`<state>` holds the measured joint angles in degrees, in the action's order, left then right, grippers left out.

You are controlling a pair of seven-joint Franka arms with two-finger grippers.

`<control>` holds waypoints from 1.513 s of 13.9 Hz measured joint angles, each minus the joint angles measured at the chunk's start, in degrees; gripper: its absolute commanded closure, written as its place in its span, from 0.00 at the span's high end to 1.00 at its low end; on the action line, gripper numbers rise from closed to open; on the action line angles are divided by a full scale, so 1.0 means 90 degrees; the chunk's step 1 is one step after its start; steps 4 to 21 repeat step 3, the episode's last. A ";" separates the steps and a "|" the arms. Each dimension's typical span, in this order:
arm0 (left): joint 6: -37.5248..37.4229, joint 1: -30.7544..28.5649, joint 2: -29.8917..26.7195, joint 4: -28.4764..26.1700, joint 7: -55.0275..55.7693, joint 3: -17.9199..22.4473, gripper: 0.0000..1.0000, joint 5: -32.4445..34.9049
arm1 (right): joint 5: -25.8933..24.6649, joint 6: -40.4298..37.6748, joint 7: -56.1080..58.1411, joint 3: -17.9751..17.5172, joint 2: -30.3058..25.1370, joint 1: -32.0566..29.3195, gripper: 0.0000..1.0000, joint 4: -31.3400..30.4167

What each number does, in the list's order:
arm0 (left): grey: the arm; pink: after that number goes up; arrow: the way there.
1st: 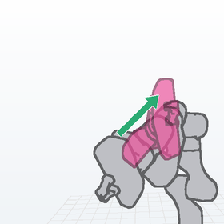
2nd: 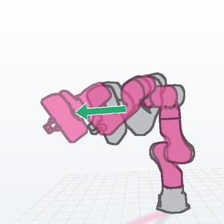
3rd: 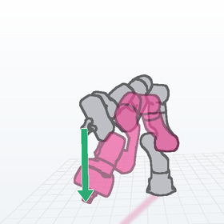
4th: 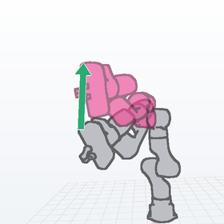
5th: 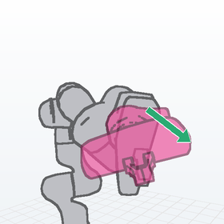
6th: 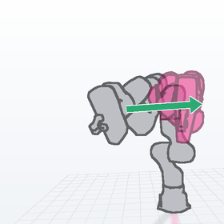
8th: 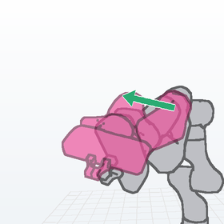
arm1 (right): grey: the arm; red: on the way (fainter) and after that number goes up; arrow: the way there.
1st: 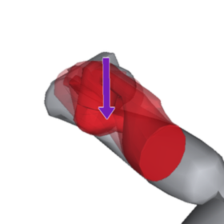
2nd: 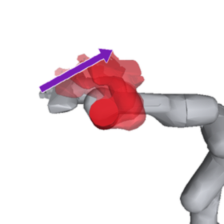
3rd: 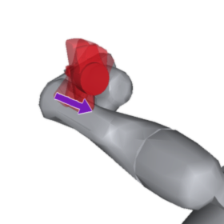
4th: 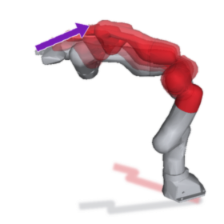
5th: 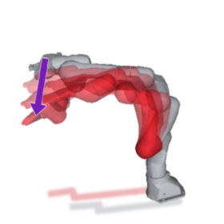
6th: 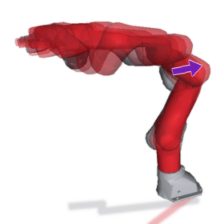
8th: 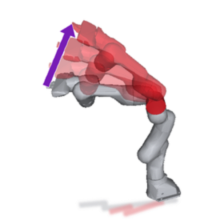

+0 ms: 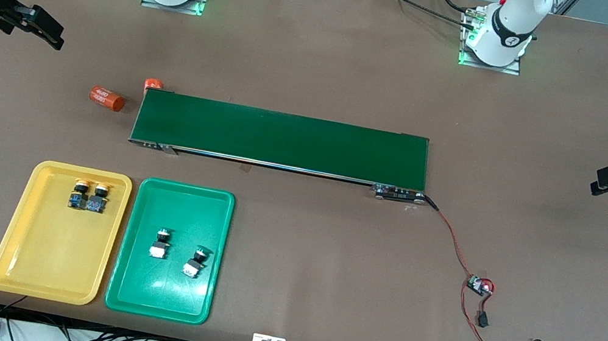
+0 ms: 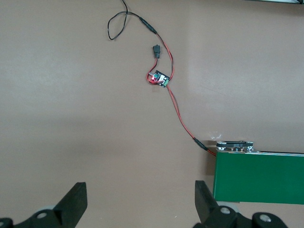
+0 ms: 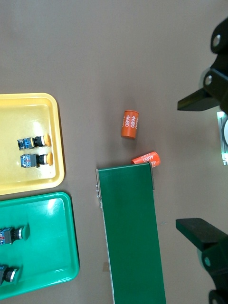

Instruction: Sort buttons by color to trays

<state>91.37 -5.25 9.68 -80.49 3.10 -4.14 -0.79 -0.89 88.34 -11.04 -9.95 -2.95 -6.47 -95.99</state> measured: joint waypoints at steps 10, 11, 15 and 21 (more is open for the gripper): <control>0.0004 -0.0001 0.0000 0.0000 0.0000 0.0012 1.00 0.0000 | 0.0002 -0.0010 0.0000 0.0000 0.0017 0.0000 1.00 0.0000; 0.0004 -0.0001 0.0000 0.0000 0.0000 0.0012 1.00 0.0000 | 0.0002 -0.0010 0.0000 0.0000 0.0017 0.0000 1.00 0.0000; 0.0004 -0.0001 0.0000 0.0000 0.0000 0.0012 1.00 0.0000 | 0.0002 -0.0010 0.0000 0.0000 0.0017 0.0000 1.00 0.0000; 0.0004 -0.0001 0.0000 0.0000 0.0000 0.0012 1.00 0.0000 | 0.0002 -0.0010 0.0000 0.0000 0.0017 0.0000 1.00 0.0000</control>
